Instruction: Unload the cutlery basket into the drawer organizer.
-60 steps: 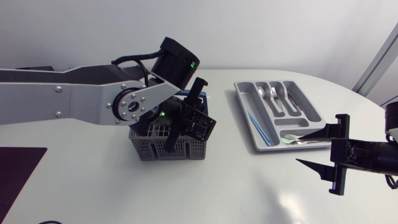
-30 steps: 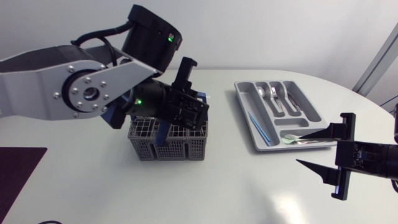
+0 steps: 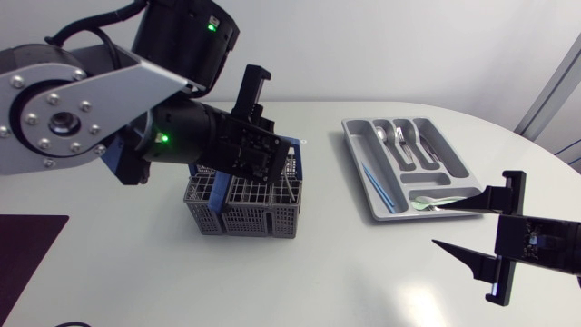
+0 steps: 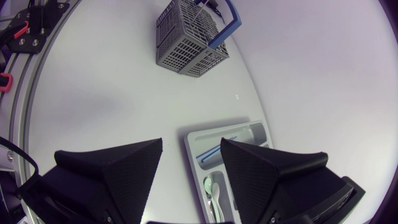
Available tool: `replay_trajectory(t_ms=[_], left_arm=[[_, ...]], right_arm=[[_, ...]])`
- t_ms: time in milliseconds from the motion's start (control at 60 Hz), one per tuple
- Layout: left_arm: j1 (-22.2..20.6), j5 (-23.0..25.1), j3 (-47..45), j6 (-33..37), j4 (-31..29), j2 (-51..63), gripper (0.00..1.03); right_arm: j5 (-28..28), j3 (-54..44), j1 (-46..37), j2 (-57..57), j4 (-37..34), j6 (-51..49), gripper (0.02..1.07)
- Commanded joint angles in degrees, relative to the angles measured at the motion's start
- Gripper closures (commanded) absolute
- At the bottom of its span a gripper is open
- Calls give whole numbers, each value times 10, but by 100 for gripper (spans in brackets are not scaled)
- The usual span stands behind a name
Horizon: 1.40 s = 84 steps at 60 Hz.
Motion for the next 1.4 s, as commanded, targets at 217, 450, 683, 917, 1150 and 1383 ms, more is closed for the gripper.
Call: replay_trajectory(t_ms=[217,450,683,917,1150,1383], left_arm=[[-30,-24,13,-77,27,-8,100],[-59,-54,127,-292,-3,87,100],[-46,-18,261,-541,-69,200,100],[-31,47,357,-696,-135,266,100],[-37,99,406,-772,-181,295,100],[-44,120,426,-801,-207,310,100]], right_arm=[[-4,-5,13,-22,-4,66,38],[4,-20,64,-79,104,285,38],[115,-44,180,-109,213,462,39],[287,-73,322,-105,322,533,43],[348,-89,361,-59,417,538,48],[359,-91,371,-12,470,525,54]])
